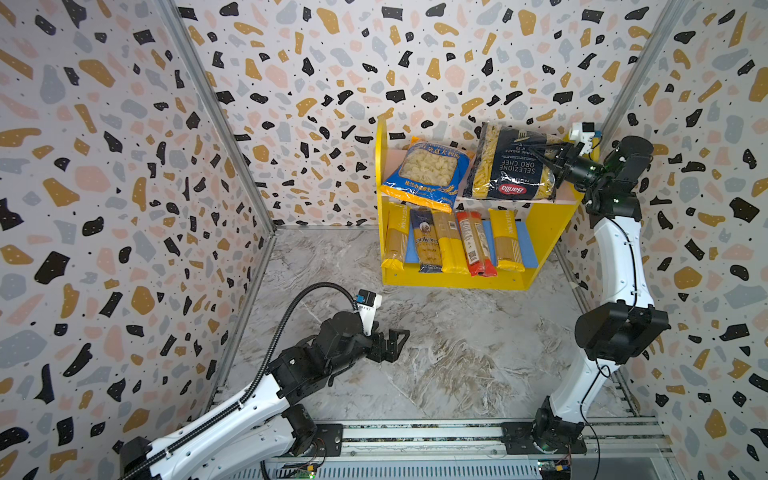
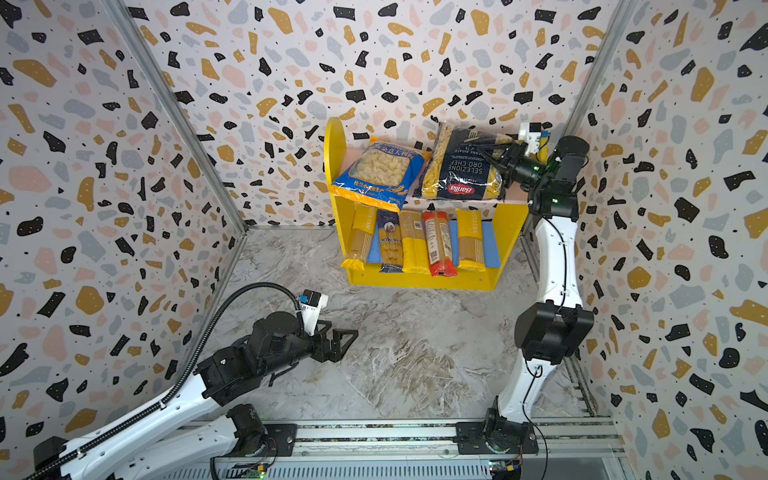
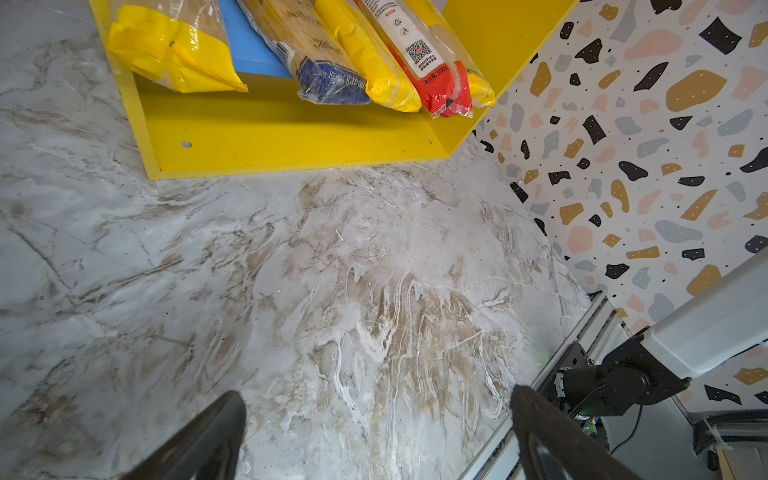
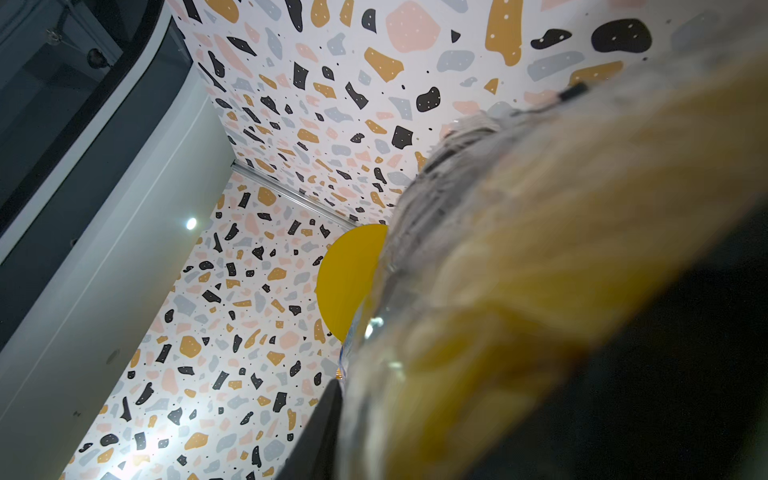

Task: Place and organize the pasta boxes and bags onto the shelf
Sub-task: 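Lower the penne bag onto the upper shelf beside the orecchiette bag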

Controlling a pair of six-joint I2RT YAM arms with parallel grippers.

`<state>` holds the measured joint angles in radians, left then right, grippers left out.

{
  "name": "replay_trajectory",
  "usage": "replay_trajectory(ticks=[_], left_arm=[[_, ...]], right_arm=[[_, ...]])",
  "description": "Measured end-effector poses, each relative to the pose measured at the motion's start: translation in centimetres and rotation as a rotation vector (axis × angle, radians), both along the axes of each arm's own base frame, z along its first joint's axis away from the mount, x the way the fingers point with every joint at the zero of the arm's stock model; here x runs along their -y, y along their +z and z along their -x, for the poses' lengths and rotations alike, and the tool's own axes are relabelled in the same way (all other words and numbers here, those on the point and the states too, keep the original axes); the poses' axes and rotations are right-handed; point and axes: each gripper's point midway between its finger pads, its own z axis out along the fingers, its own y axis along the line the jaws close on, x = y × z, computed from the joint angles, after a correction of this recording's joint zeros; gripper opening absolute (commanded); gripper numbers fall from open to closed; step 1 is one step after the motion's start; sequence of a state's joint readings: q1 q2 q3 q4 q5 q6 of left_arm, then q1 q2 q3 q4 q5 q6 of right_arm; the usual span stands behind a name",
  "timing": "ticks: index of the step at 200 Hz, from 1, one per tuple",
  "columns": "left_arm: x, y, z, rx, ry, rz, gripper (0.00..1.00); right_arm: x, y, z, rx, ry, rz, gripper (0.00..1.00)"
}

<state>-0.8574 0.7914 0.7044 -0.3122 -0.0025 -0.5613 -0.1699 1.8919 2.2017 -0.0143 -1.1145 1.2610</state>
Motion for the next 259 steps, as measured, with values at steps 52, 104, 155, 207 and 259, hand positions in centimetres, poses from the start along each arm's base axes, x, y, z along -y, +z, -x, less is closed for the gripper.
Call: replay_trajectory(ticks=[52, 104, 155, 207, 259], left_arm=[[0.2, 0.2, 0.1, 0.001, -0.009, 0.009, 1.00], [0.5, 0.3, 0.1, 0.002, -0.022, 0.020, 1.00], [0.6, 0.3, 0.1, 0.001, -0.024, 0.022, 1.00], [0.7, 0.1, -0.1, -0.005, -0.022, 0.016, 1.00], [1.7, -1.3, -0.2, -0.046, -0.052, -0.002, 0.99]], right_arm=[[0.3, 1.0, 2.4, 0.050, -0.099, 0.092, 0.79], [0.4, 1.6, 4.7, 0.085, -0.151, 0.156, 0.99], [1.5, 1.0, 4.5, 0.065, -0.164, 0.164, 0.98], [2.2, 1.0, 1.8, 0.062, -0.169, 0.189, 0.99], [2.8, -2.8, 2.1, -0.024, -0.219, 0.296, 0.99]])
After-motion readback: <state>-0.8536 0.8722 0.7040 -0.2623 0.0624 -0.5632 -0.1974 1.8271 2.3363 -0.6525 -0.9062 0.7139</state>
